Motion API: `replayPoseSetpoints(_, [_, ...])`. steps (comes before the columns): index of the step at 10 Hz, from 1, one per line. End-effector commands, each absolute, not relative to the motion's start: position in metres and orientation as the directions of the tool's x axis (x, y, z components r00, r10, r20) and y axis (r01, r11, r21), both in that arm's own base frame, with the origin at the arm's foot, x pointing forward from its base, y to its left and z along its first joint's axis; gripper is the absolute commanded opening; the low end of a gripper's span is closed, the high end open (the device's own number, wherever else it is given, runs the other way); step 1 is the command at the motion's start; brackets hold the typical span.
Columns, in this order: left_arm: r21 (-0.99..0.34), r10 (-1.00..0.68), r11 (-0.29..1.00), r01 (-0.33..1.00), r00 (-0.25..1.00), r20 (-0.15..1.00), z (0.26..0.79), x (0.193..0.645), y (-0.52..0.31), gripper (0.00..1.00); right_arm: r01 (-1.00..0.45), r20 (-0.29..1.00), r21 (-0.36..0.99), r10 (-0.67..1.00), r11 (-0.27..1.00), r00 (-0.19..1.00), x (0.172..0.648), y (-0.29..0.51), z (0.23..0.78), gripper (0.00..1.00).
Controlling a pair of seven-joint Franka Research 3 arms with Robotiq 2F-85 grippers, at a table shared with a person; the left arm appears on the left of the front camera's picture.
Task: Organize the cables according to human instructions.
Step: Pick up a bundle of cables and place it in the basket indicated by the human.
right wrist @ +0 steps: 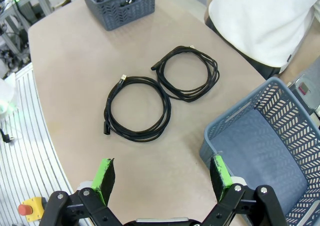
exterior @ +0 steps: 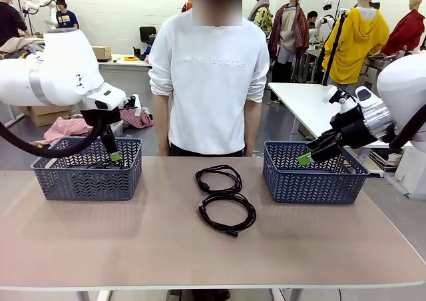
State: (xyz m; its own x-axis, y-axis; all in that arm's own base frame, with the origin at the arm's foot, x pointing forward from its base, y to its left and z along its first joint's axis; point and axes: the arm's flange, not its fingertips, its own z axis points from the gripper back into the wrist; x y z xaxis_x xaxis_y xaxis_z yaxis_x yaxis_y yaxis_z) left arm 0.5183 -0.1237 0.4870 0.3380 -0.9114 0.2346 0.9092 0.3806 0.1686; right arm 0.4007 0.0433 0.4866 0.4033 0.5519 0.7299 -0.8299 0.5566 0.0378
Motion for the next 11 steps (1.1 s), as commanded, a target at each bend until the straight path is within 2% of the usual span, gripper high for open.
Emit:
replayPoseSetpoints(1, [0.132,-0.887,0.369,0.920,0.306,0.344,0.477,0.486,-0.123,1.00,-0.842,0.751,0.030,0.544,0.539,0.375,0.404,0.043,0.485,1.00])
replayPoseSetpoints(3, [0.095,-0.867,0.335,0.938,0.267,0.422,0.472,0.464,-0.133,1.00,-0.842,0.751,0.030,0.544,0.539,0.375,0.404,0.043,0.485,1.00])
replayPoseSetpoints(6, [0.059,-0.861,0.284,0.957,0.228,0.454,0.462,0.443,-0.145,1.00,-0.842,0.751,0.030,0.544,0.539,0.375,0.404,0.043,0.485,1.00])
replayPoseSetpoints(11, [0.047,-0.871,0.297,0.954,0.251,0.423,0.458,0.441,-0.157,1.00,-0.842,0.751,0.030,0.544,0.539,0.375,0.404,0.043,0.485,1.00])
